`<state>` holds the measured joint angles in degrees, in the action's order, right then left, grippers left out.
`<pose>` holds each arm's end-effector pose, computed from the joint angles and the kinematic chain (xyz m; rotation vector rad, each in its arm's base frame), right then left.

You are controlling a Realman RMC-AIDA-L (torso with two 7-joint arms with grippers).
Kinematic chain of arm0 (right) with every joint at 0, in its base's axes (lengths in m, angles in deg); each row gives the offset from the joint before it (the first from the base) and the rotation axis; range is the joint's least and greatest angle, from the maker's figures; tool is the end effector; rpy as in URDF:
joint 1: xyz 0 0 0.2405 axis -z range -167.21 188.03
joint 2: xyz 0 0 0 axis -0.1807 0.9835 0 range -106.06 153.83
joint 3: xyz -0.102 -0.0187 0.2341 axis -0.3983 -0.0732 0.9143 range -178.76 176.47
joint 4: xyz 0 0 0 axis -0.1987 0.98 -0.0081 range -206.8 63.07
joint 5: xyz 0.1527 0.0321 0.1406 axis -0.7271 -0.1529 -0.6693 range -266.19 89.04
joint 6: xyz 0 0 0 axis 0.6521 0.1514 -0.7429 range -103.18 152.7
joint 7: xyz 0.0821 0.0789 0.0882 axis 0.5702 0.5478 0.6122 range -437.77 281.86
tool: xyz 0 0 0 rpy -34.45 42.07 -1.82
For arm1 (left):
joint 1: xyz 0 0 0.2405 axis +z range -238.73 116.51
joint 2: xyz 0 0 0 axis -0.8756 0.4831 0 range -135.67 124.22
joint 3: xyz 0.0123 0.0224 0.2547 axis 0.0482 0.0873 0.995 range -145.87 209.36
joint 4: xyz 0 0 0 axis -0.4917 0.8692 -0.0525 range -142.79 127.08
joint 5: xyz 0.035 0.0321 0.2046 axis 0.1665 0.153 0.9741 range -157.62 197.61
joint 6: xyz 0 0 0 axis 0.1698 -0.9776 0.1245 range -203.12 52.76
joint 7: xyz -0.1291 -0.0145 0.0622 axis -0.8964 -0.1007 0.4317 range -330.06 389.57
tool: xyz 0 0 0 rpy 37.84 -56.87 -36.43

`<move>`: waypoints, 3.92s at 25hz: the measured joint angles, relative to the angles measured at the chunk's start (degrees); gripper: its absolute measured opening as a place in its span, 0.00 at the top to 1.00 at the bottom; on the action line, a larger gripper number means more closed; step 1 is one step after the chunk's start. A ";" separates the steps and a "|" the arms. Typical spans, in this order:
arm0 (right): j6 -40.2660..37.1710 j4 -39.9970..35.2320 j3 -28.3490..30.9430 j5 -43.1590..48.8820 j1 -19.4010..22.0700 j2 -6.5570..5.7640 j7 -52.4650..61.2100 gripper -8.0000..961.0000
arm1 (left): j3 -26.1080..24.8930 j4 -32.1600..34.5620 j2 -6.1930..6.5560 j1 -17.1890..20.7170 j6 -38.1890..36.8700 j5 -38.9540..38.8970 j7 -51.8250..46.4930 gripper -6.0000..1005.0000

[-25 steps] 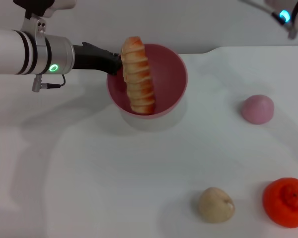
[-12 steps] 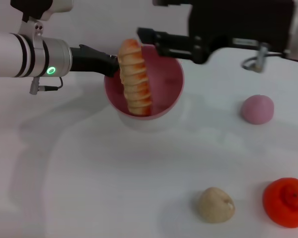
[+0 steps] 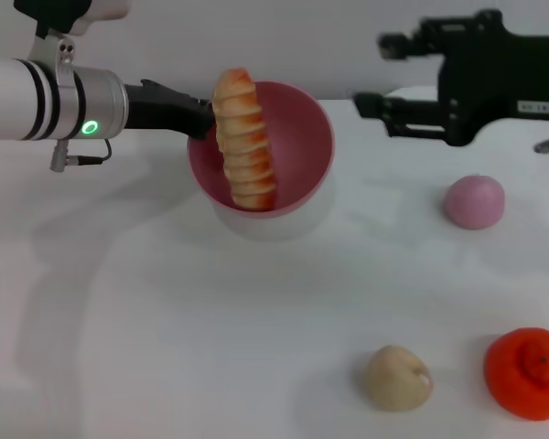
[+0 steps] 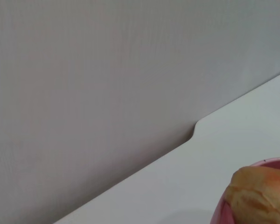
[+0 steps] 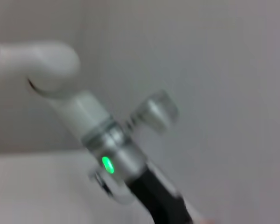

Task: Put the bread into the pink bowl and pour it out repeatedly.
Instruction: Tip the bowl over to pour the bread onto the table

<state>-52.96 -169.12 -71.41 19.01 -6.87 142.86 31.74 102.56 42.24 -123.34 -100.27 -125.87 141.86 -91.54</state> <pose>0.1217 0.3260 0.0725 -2.6053 0.1085 0.4678 -0.1954 0.4348 -0.0115 -2.4185 -0.7850 -0.2104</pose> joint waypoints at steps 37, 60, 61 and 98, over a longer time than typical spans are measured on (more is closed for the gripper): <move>101.65 25.76 -33.26 21.97 4.51 0.57 17.18 0.35 | 4.21 -1.39 -0.66 -0.68 7.53 -2.90 -0.08 0.88; 121.84 40.22 -30.30 21.98 6.71 0.21 36.67 0.36 | 35.97 0.09 -1.36 -0.58 28.00 -24.07 8.10 0.88; 122.01 40.56 -30.23 21.97 6.69 0.21 37.04 0.36 | 37.71 0.87 -1.38 -0.45 29.35 -24.44 8.32 0.88; 121.89 41.83 -31.44 22.06 6.10 0.21 39.98 0.36 | 55.65 11.09 -1.36 1.62 54.05 -22.43 27.22 0.88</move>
<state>68.93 -127.29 -102.85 41.07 -0.77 143.06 71.72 158.21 53.33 -124.71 -98.64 -71.82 119.43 -64.32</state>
